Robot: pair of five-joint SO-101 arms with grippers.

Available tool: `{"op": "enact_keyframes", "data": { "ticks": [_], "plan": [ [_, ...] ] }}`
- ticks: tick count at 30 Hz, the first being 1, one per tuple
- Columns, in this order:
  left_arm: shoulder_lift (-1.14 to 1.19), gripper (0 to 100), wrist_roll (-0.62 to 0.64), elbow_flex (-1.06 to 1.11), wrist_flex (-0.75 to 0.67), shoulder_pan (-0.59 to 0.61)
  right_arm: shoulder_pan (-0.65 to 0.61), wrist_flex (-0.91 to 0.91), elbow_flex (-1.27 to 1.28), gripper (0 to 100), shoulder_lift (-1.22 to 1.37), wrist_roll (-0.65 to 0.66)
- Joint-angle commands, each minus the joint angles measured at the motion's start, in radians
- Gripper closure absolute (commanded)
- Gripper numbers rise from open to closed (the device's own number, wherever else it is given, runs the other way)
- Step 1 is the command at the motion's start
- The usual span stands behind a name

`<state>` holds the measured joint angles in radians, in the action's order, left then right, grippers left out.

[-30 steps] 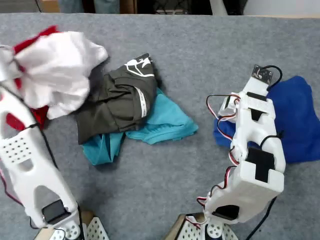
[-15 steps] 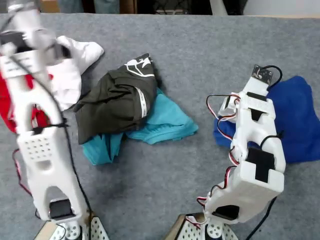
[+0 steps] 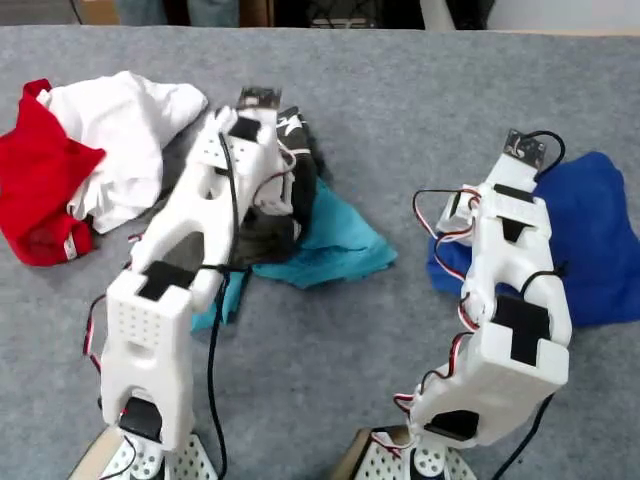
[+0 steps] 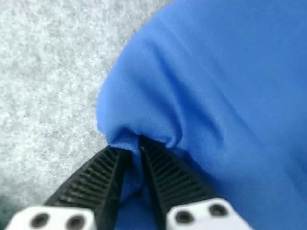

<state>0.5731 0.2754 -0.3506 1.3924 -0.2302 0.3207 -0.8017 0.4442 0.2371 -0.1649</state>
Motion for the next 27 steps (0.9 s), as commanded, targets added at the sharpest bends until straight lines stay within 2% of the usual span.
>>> {"op": "enact_keyframes", "data": {
  "ticks": [1,3,7,8,9,12,18,27],
  "plan": [
    [0.057,69,0.086,0.002,-0.046,-0.013,0.002,0.015,0.005,98.5,-0.007,-0.002],
    [0.112,73,0.081,-0.013,-0.046,-0.022,0.002,0.015,0.005,98.5,-0.007,-0.002],
    [0.198,96,0.021,-0.071,-0.043,-0.015,0.002,0.015,0.005,98.5,-0.007,-0.002],
    [0.209,98,-0.005,-0.090,-0.028,-0.008,0.002,0.015,0.005,98.5,-0.007,-0.002],
    [0.210,95,-0.021,-0.111,0.002,-0.007,0.002,0.015,0.005,98.5,-0.007,-0.002],
    [0.199,97,-0.051,-0.206,0.083,0.036,0.002,0.015,0.005,98.5,-0.007,-0.002],
    [0.118,97,-0.048,-0.493,0.224,0.194,0.002,0.015,0.005,98.5,-0.007,-0.002],
    [-0.012,97,-0.051,-0.990,0.213,0.564,0.002,0.014,0.005,98.5,-0.007,-0.002]
  ]
}}
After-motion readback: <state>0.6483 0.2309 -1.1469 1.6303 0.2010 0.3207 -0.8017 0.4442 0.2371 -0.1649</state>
